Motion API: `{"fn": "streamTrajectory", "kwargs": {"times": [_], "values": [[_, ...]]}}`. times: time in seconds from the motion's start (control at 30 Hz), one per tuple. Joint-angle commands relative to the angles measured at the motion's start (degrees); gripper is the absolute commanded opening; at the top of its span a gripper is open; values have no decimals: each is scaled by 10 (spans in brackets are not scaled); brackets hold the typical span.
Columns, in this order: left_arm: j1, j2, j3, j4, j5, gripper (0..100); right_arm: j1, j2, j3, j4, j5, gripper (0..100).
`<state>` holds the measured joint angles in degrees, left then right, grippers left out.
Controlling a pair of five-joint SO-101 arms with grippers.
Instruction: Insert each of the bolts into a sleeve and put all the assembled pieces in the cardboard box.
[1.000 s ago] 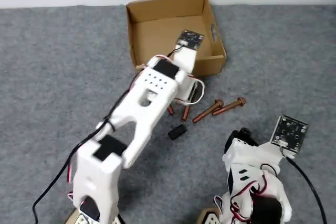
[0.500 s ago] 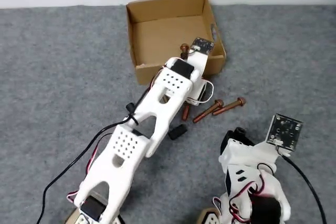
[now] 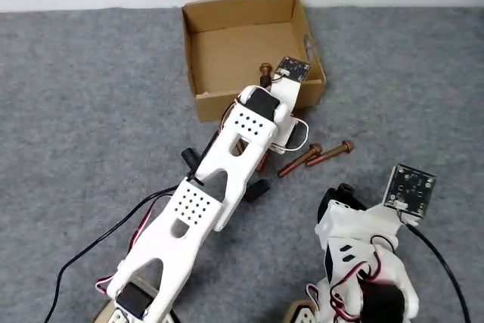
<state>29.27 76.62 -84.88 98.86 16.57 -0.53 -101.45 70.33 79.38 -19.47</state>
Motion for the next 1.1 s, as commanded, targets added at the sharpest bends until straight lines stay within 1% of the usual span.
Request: {"fn": "streamTrajectory", "kwargs": {"times": [0.0,0.07,0.4,0.47,0.53,0.67,0.93,1.07], "values": [[6,-10,-76,17,4,4,-2,5,-4,0,3,8],[10,-11,-122,17,3,4,-2,5,-4,0,3,8],[57,-199,-75,18,-1,4,-2,5,-4,0,3,8],[65,-239,-48,18,-23,4,-2,5,-4,0,3,8],[75,-288,-4,18,-34,4,-2,5,-4,1,3,8],[91,-409,103,18,-33,4,-3,4,-7,4,3,8],[94,-646,339,16,-36,4,-5,4,-9,4,5,8],[94,-742,428,15,-38,4,-46,3,-9,5,5,8]]}}
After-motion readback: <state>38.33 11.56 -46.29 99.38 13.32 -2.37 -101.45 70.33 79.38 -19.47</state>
